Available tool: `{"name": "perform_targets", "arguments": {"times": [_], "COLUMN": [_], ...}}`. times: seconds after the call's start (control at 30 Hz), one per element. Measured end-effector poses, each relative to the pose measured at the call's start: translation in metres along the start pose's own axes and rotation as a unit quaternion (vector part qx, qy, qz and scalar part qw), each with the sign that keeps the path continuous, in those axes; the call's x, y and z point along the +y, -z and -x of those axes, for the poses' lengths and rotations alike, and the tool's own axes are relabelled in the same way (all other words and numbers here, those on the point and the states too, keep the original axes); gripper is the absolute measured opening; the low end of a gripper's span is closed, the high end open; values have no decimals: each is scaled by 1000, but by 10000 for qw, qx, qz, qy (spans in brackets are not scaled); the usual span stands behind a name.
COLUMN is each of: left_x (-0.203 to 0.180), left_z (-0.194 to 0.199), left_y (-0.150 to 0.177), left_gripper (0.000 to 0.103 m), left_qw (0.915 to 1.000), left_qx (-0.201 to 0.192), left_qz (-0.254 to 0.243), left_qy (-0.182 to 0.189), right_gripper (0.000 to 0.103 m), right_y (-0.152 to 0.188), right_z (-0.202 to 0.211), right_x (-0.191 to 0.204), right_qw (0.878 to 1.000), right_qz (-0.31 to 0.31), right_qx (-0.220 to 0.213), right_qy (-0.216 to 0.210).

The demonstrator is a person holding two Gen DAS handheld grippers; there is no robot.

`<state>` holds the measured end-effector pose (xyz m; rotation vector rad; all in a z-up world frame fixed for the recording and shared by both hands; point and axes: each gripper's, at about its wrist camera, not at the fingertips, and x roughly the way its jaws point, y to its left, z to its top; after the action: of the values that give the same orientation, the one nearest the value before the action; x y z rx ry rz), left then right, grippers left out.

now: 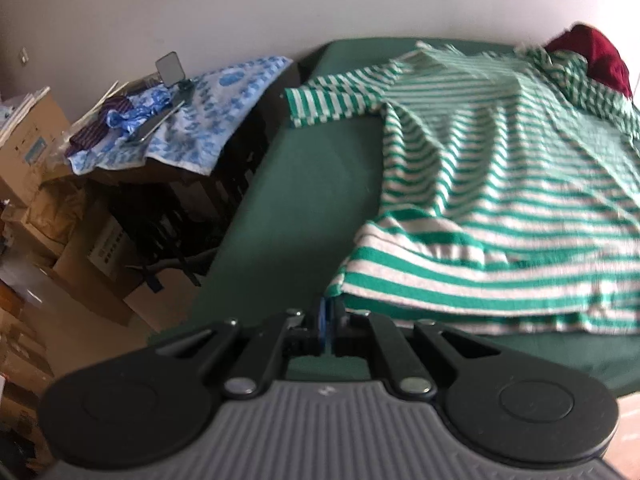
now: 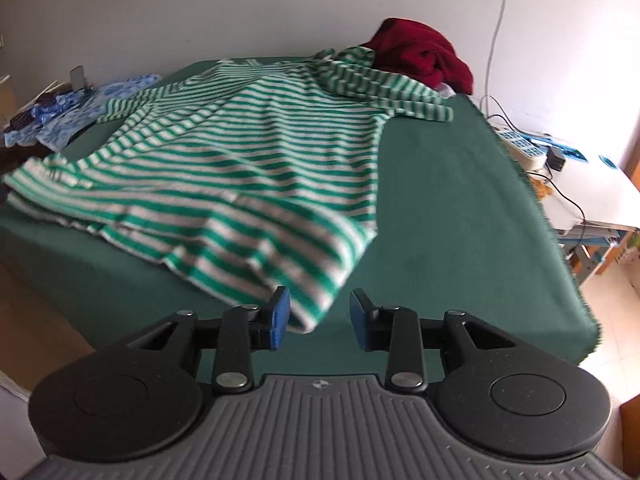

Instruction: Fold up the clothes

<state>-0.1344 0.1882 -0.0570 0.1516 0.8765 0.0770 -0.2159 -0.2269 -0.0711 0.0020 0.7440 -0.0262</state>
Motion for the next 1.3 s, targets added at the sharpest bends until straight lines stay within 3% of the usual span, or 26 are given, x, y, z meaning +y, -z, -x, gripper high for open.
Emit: {"name": "perform_targets", "arguments": {"times": [0.13,0.3,0.37,0.43,0.6,0.73,0.8,0.87,0.97,1.07,1.17,1.2,1.3], "left_x": [-3,-9,-9,-5,12,31,26,14,-14,-26,-15,-12,-6], "left_z": [-4,-20,-22,-19,22,62,53,29,2,-16,-31,-35,-46], "left_y": [-2,10,13,12,-5,-19,-16,-5,23,34,30,27,19], "left_gripper": [2,2,2,2,0,0,0,0,12,28,49,64,68], "left_qw": [9999,9993,9991,9993,9953,9873,9902,9977,9947,9916,9931,9931,9910], "left_qx": [-58,-7,-9,-39,-760,-1364,-1222,-626,-262,-28,-58,-49,-13], "left_qz": [-22,-138,-167,-100,77,299,73,-208,-988,-1166,-727,-594,-376], "left_qy": [-127,-355,-382,-351,-597,-753,-673,-161,88,552,919,1012,1282], "right_gripper": [37,34,4,2,2,2,2,2,2,3,3,3,7], "right_y": [12,20,21,18,-6,-33,-35,-28,-18,-11,-5,-3,3], "right_z": [-12,-24,-23,-19,20,63,65,45,20,7,-1,-4,-12], "right_x": [18,11,8,4,-10,-15,-16,-15,-15,-17,-19,-19,-21], "right_qw": [9987,9934,9926,9928,9870,9769,9797,9853,9899,9920,9936,9941,9951], "right_qz": [324,-108,-256,-488,-783,-690,-570,-501,-508,-551,-607,-625,-680], "right_qx": [-147,-629,-759,-743,-1192,-1943,-1845,-1511,-1115,-881,-699,-638,-455], "right_qy": [356,954,914,809,745,564,540,617,719,712,644,621,553]}}
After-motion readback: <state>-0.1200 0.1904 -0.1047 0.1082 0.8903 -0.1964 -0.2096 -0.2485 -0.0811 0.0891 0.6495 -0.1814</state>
